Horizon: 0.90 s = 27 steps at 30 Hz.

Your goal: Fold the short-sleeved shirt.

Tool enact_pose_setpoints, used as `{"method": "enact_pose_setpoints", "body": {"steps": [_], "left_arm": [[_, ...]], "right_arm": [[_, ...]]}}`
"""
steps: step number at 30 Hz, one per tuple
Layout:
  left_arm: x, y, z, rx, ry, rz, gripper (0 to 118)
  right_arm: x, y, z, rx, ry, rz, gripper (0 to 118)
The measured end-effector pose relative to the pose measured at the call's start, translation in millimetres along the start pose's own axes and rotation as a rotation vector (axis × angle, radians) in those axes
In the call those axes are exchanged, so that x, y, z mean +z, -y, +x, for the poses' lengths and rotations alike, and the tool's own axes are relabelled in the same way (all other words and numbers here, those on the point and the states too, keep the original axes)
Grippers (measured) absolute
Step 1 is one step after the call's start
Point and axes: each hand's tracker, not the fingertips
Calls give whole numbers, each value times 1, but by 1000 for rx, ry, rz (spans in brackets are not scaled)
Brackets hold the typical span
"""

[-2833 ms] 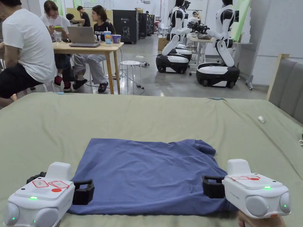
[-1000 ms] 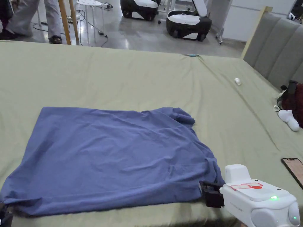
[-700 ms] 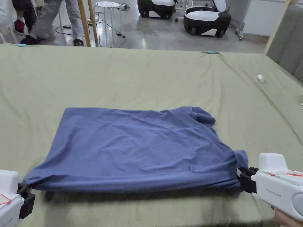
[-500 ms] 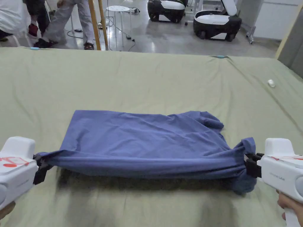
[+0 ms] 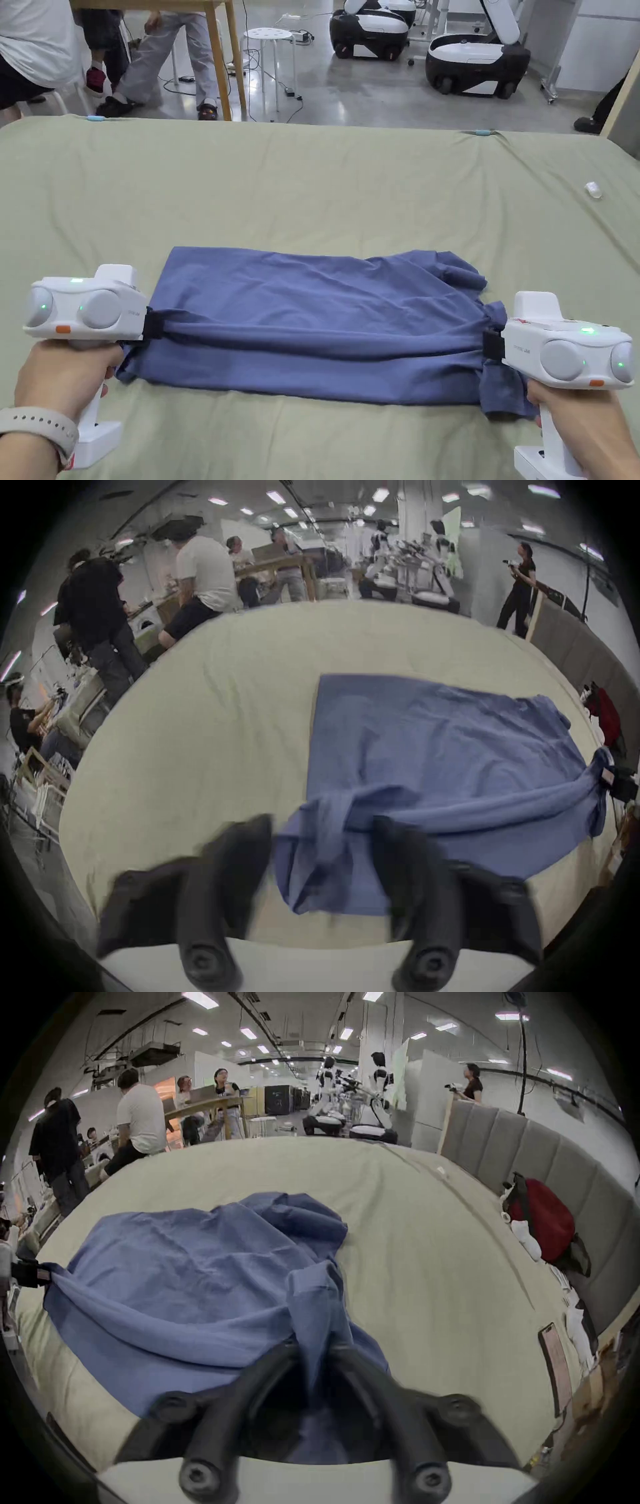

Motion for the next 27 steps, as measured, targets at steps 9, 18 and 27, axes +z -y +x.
{"method": "enact_pose_setpoints", "body": {"steps": [9,18,27], "left_arm": [[98,60,57,11,103,481,74],[94,97,73,-89,52,451,0],[40,117,-3,144,28,219,18]], "right_arm": [[88,21,-59,23,-72,316,103],[102,48,-97,55,-96,368,0],[97,62,-103,78,-110,332,0]]}}
